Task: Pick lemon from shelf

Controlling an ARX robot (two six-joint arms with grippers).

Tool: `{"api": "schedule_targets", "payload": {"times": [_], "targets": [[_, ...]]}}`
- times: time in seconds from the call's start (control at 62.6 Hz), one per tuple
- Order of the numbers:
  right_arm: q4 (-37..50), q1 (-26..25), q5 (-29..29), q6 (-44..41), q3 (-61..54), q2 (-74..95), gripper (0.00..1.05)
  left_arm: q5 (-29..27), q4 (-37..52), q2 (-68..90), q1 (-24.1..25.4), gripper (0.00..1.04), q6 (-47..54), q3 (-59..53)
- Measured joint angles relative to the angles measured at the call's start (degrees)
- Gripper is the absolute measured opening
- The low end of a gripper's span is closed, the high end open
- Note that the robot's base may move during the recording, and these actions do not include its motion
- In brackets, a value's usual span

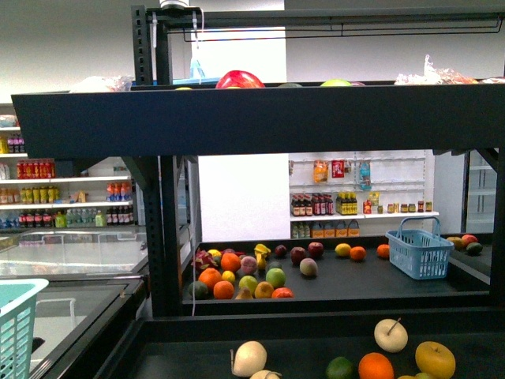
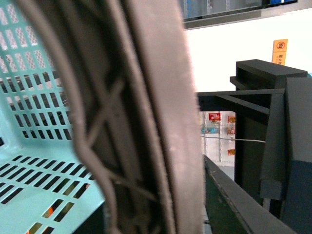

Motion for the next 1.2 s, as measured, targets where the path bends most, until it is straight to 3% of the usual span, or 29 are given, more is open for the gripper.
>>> {"api": "schedule_targets", "payload": {"times": [0.08,0.24,0.4,0.527,0.655,0.735,1.023,1.199], "targets": [[0.0,0.0,0.0,0.0,0.0,0.0,0.97,-0.1,-0.3,0.0,0.0,0.15,-0.5,0.0],[0.0,0.0,0.0,0.0,0.0,0.0,0.97,1.4,-1.1,-1.8,0.0,0.14,0.9,-1.2],[0.0,0.0,0.0,0.0,0.0,0.0,0.97,6.3,-4.3,-6.2,-0.7,0.13,5.8,-1.3],[0.0,0.0,0.0,0.0,0.0,0.0,0.97,12.2,-9.2,-10.5,-2.4,0.11,11.3,-1.3],[0.0,0.0,0.0,0.0,0.0,0.0,0.97,21.0,-14.8,-16.7,-7.6,0.07,18.8,-3.5],[0.0,0.0,0.0,0.0,0.0,0.0,0.97,23.0,-16.3,-19.2,-10.1,0.07,21.8,-5.1],[0.0,0.0,0.0,0.0,0.0,0.0,0.97,23.0,-16.9,-20.8,-17.4,0.07,26.3,-8.5],[0.0,0.0,0.0,0.0,0.0,0.0,0.97,21.4,-11.3,-19.6,-23.6,0.07,25.4,-9.9]]}}
